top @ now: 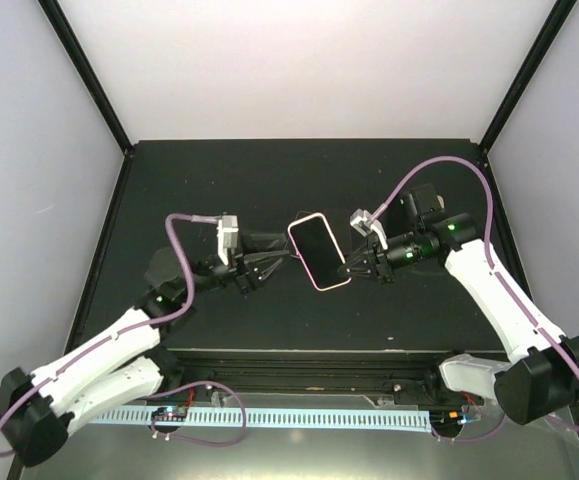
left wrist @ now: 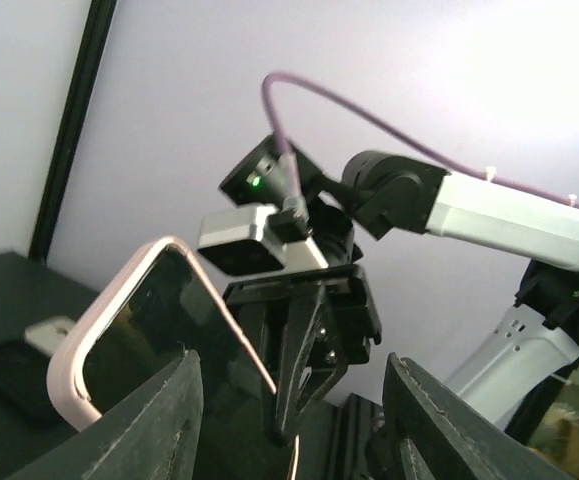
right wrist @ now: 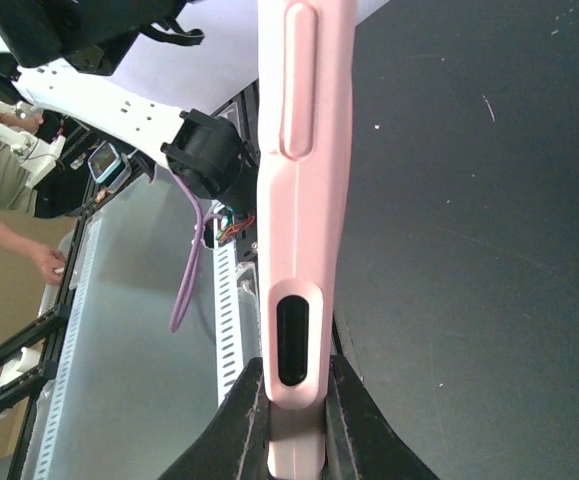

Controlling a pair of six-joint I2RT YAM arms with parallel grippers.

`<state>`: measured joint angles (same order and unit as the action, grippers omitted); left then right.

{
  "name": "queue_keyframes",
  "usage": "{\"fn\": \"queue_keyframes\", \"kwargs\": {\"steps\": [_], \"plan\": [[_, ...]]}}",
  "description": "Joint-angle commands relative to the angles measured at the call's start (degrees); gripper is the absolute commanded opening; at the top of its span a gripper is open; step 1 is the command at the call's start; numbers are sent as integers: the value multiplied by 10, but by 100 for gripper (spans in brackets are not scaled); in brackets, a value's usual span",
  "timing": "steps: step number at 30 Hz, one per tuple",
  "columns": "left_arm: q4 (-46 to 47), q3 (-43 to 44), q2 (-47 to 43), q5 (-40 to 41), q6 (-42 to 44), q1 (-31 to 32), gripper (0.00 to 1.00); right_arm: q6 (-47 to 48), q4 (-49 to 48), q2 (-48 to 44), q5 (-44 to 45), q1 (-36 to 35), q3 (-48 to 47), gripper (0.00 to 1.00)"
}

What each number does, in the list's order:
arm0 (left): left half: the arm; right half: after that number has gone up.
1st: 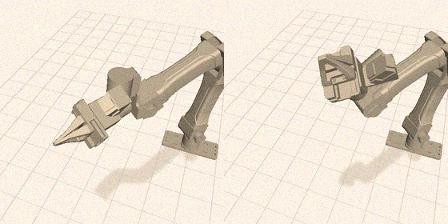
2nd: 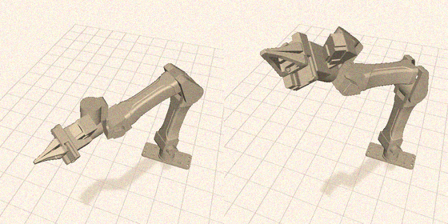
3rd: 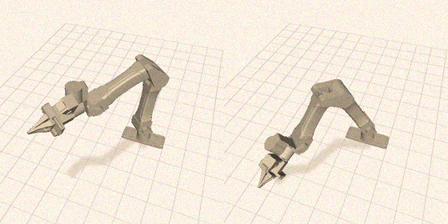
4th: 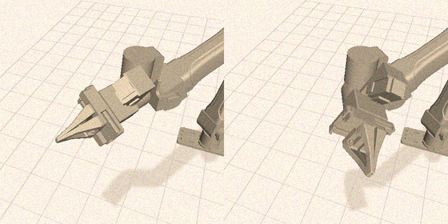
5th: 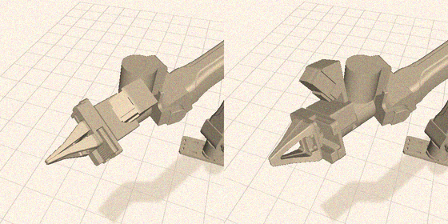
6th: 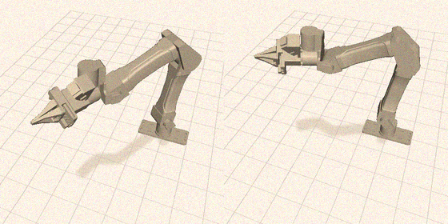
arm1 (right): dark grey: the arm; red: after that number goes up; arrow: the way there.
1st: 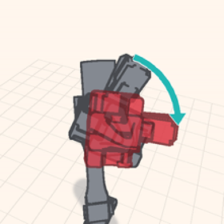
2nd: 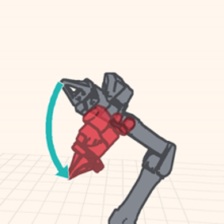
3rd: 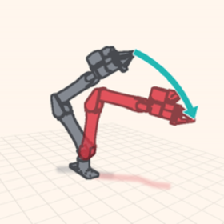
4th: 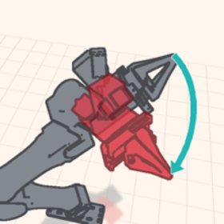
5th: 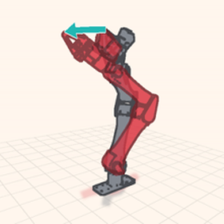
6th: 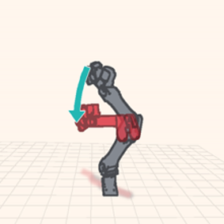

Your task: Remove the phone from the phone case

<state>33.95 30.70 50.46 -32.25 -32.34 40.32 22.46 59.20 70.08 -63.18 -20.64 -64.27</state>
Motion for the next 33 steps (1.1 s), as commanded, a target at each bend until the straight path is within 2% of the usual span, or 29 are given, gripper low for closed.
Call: {"fn": "queue_keyframes", "kwargs": {"steps": [1,2,5,7,10,13,17,26,33], "plan": [[-94,11,-74,3,72,-10,50,2,-22,-26,-30,-3,-16,3],[-111,4,-89,26,75,-10,54,4,-20,-28,-28,-3,-18,3],[-108,-29,-105,108,46,-14,78,11,-15,-39,-37,-3,-19,3],[-77,-46,-89,117,18,-20,84,10,-16,-44,-51,-2,-17,3],[-28,-43,-44,83,-13,-20,84,5,-17,-46,-61,-3,-17,3],[17,-23,16,7,-33,-19,80,9,-9,-43,-58,-3,-20,3],[120,-17,70,-58,-69,-15,70,9,-5,-38,-59,-3,-21,3],[186,10,128,-82,-86,5,53,-8,-24,-33,-52,-3,-15,3],[223,23,153,-95,-108,14,30,-16,-33,-32,-46,-3,-9,3]]}}
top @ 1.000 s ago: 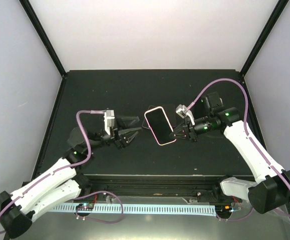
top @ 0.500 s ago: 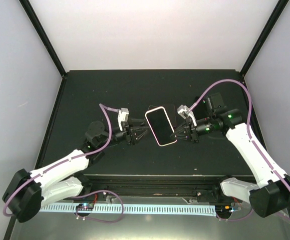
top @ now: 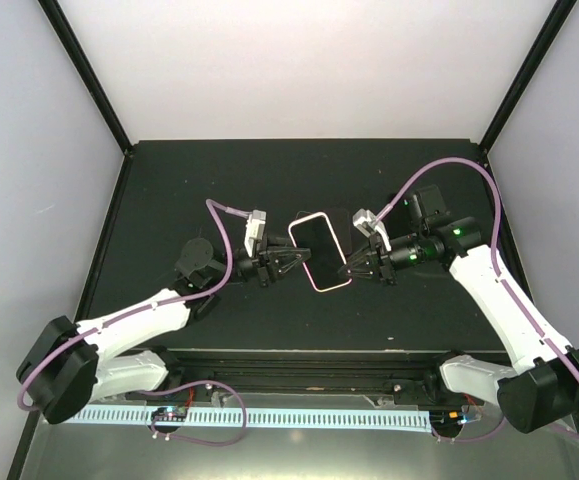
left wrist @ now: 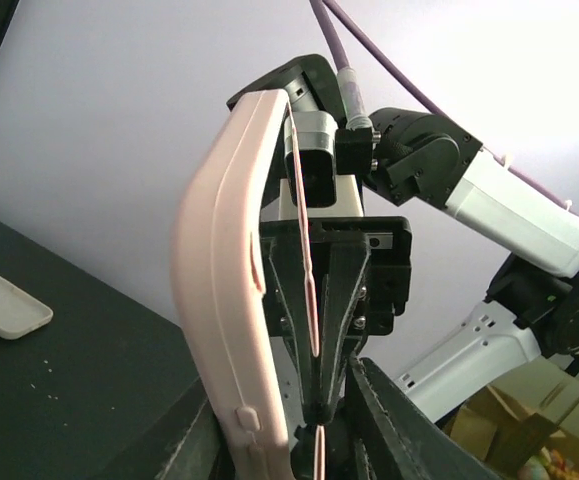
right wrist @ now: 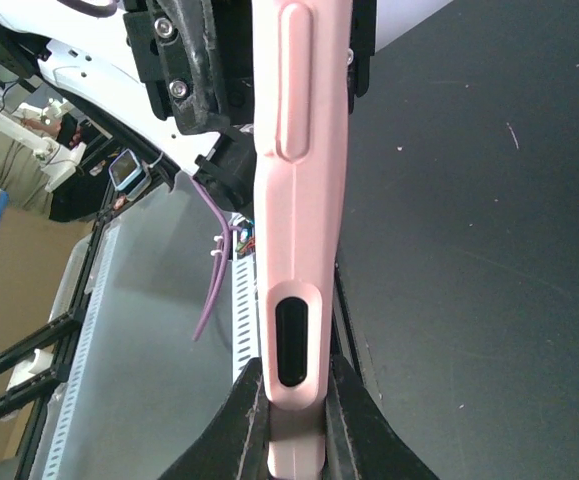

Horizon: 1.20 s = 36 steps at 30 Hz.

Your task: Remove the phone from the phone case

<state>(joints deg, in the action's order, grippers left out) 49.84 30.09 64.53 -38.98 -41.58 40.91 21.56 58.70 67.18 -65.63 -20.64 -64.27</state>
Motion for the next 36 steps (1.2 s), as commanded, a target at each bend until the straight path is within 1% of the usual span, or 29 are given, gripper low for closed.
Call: {"fn": "queue_keyframes", "kwargs": {"steps": [1,5,11,13,17,19,21,25,28,31,33,36], "plan": [[69,31,16,-29,-18,9,27,-9,-31,-3,-22,-3,-9,3],[82,37,29,-36,-28,13,25,-15,-37,-2,-19,-3,-9,3],[91,53,48,-47,-40,17,25,-14,-37,2,-18,-3,-6,3],[94,56,53,-49,-42,17,20,-15,-39,3,-18,-3,-5,3],[92,59,56,-48,-42,17,8,-17,-40,2,-10,-3,-5,3],[90,58,55,-48,-41,17,5,-16,-40,1,-6,-2,-6,3],[81,57,50,-48,-39,16,5,-7,-32,1,6,-3,-12,7],[30,61,27,-56,-23,12,2,58,15,1,43,-3,-42,18],[-22,64,5,-80,5,8,1,145,82,1,72,-4,-63,33],[-67,65,-22,-85,31,4,2,245,150,1,86,-5,-76,45],[-80,64,-36,-85,40,3,1,271,162,-1,95,-9,-75,48],[-87,64,-46,-90,41,1,2,254,140,-7,114,-22,-64,48]]}}
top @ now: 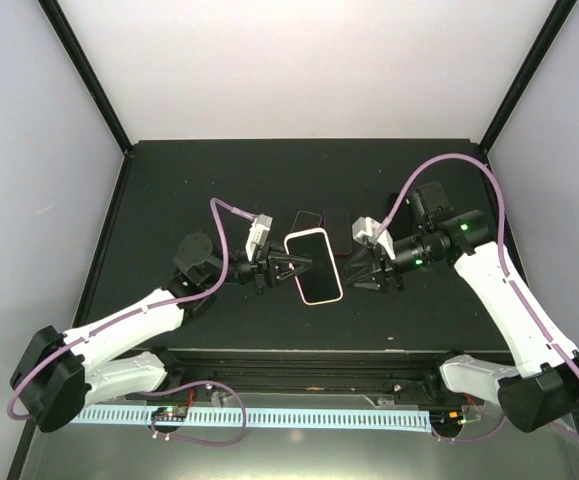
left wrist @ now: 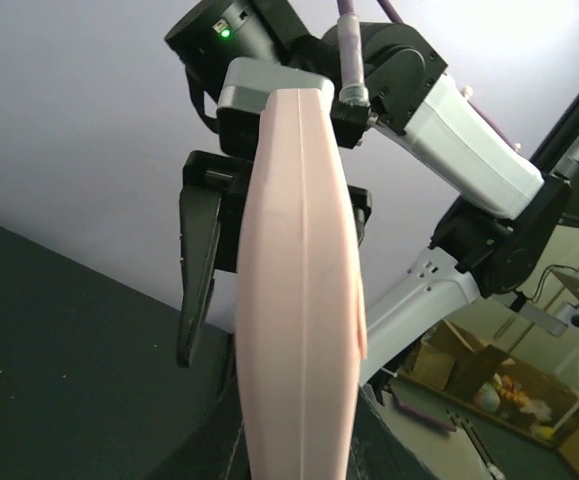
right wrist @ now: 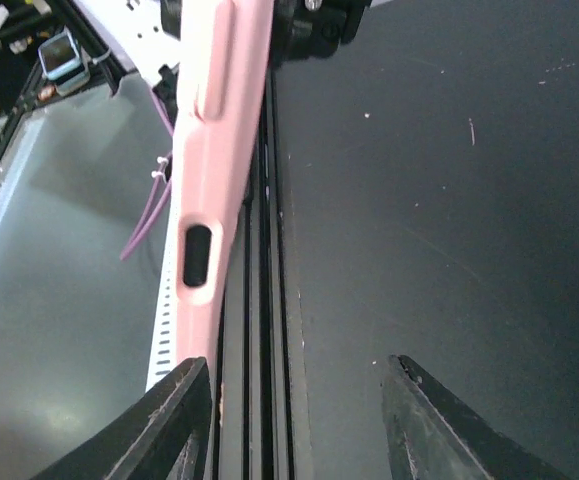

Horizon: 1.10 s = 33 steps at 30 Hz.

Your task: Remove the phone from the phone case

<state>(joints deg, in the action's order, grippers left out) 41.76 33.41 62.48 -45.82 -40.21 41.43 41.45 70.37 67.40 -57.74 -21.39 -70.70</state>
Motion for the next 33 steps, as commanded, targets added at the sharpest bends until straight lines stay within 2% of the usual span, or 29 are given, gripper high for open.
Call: {"fn": "queue_keyframes", "kwargs": {"steps": [1,11,18,33], "plan": [[-10,32,-27,-26,28,-4,2,52,17,-11,38,-18,4,48],[-22,38,-32,-32,23,-5,1,64,24,-28,30,-83,17,43],[-3,33,-27,-37,7,-5,2,30,-16,-42,67,-116,37,38],[31,30,-13,-65,-32,-5,2,37,-52,-44,121,-151,40,18]]}}
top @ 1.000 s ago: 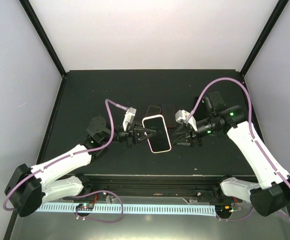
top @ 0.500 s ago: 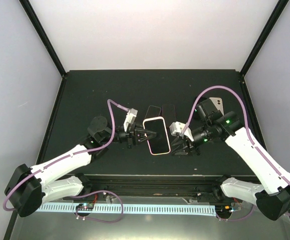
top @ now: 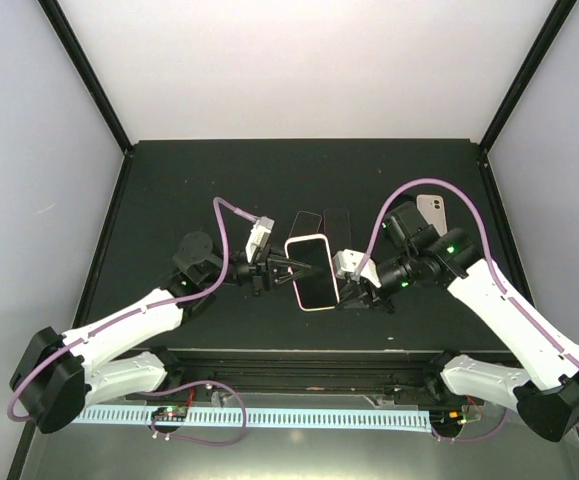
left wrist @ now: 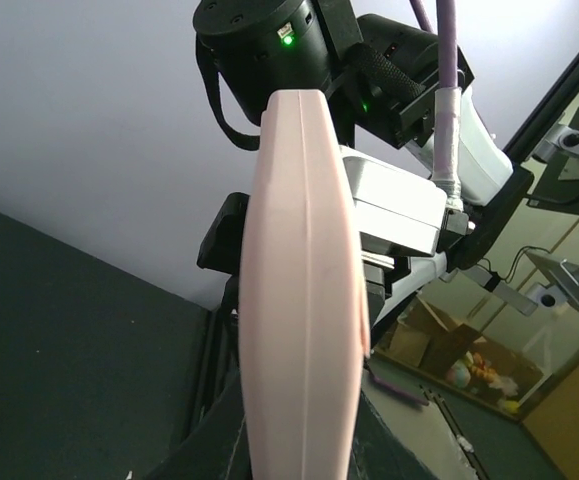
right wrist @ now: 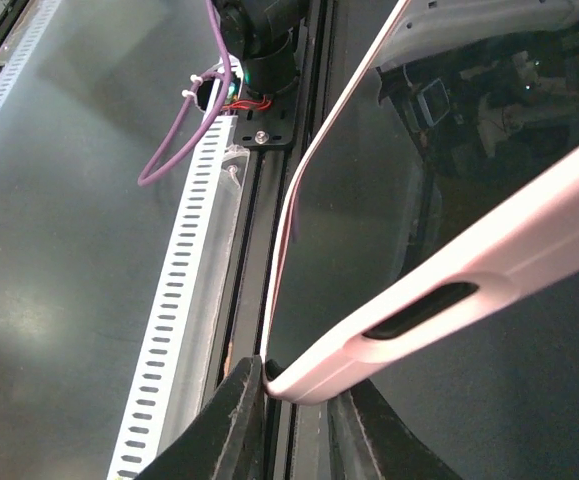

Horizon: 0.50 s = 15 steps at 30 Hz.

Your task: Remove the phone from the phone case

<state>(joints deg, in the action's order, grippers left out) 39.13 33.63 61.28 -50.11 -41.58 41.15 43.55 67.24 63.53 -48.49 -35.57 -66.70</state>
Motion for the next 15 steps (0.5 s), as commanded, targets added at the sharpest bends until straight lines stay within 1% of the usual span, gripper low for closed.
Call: {"fn": "queue_keyframes", "kwargs": {"steps": [1,8,15], "plan": [[58,28,-1,-25,-20,-2,2,20,-20,-5,36,-11,-1,17],[62,40,12,-68,-50,-2,2,49,-25,-3,92,-26,-16,13],[61,40,11,-75,-63,-2,1,72,-42,9,134,-29,-18,11]]}}
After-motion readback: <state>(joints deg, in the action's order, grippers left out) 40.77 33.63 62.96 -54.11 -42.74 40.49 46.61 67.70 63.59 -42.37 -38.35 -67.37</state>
